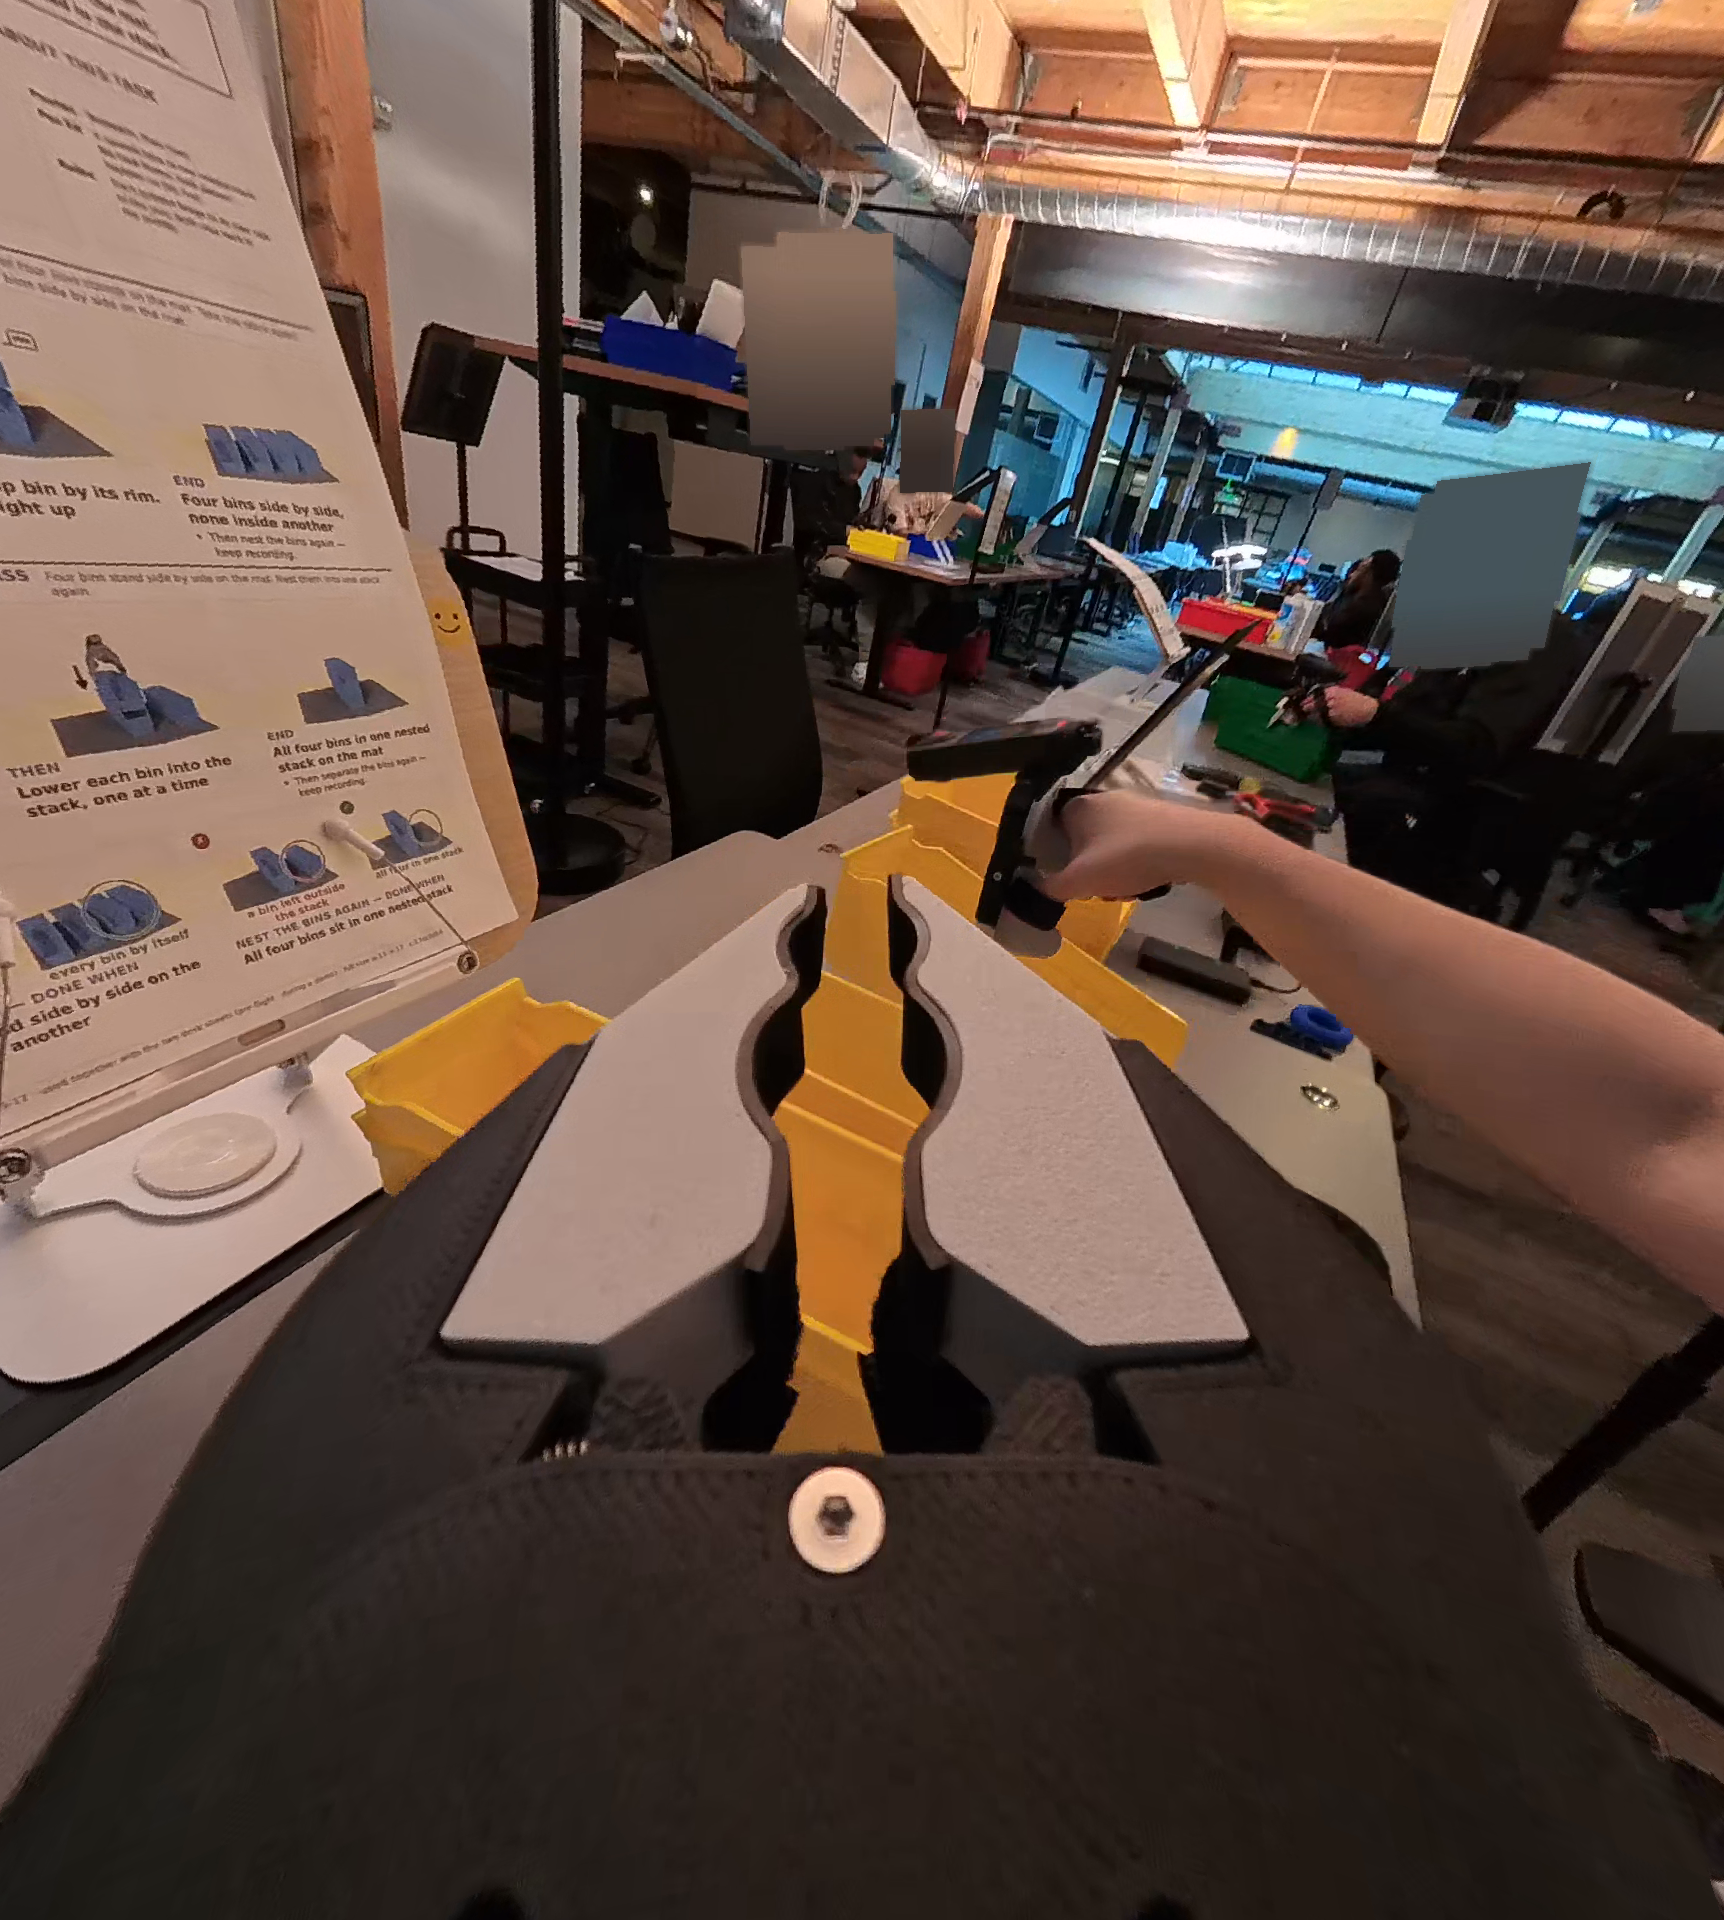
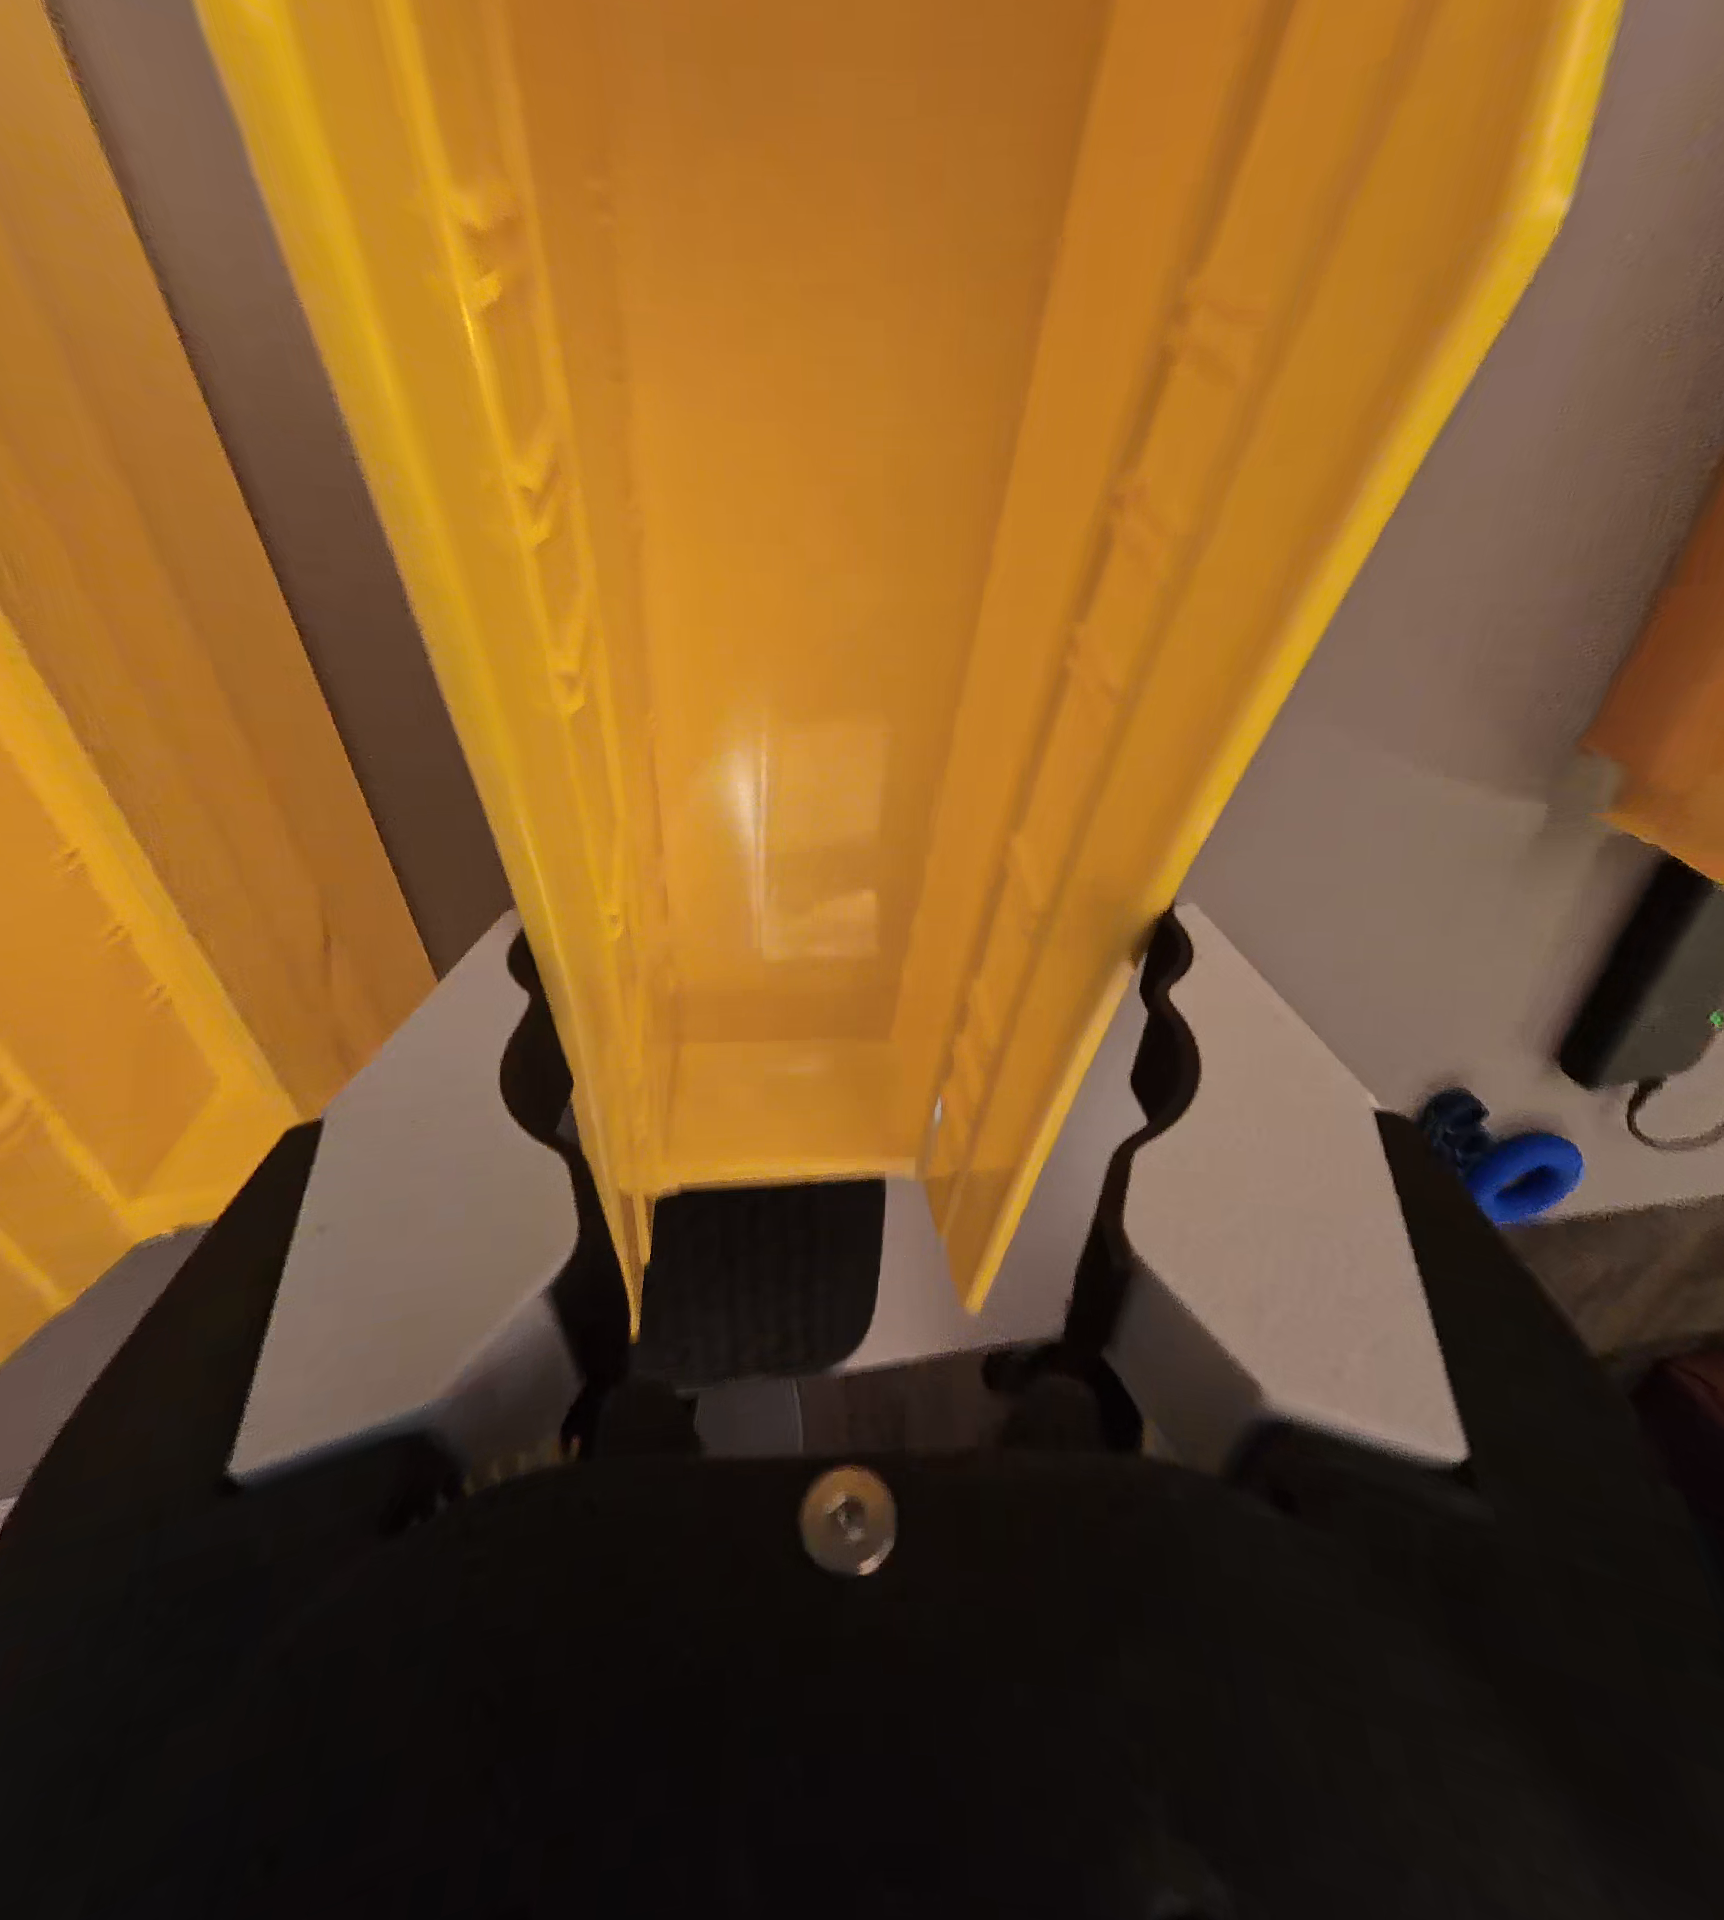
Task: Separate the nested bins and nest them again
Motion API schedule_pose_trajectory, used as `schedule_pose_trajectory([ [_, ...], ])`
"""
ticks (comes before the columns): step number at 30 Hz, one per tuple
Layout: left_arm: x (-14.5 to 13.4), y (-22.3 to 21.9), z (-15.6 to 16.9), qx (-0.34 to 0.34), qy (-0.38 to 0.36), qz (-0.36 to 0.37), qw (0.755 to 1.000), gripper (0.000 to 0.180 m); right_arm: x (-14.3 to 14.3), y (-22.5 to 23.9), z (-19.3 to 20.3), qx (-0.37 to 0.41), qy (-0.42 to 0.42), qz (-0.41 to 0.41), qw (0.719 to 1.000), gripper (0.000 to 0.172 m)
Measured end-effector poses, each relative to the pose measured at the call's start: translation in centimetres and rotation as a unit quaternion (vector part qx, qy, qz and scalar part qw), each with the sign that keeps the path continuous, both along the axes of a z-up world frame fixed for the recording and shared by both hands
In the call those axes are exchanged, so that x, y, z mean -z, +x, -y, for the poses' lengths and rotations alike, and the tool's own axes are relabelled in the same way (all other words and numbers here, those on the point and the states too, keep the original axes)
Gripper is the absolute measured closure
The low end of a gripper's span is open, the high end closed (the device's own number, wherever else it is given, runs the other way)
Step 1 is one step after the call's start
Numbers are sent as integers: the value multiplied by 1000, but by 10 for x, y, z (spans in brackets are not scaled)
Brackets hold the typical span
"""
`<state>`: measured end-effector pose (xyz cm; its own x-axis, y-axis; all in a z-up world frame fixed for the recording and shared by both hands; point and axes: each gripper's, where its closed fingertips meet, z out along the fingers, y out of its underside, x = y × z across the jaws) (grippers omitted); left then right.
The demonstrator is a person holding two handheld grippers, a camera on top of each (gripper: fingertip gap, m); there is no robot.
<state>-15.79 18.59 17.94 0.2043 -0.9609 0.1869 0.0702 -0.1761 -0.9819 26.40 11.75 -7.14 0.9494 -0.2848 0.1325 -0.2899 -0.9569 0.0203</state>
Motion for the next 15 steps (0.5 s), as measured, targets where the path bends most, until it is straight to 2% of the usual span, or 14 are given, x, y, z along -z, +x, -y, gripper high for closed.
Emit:
schedule_pose_trajectory([
  [5,8,9,-1,-1,2,-22,1000,169,27,1,-9,-9,-15,-13,1000,56],
  [10,19,20,-4,-2,4,-50,999,169,27,-4,-13,9,-9,-23,1000,49],
  [12,24,25,-6,-5,1,-62,998,167,25,-3,-16,-12,-4,-9,1000,48],
  [15,32,33,-9,-16,-1,-82,997,161,2,-2,-28,-37,54,14,998,49],
])
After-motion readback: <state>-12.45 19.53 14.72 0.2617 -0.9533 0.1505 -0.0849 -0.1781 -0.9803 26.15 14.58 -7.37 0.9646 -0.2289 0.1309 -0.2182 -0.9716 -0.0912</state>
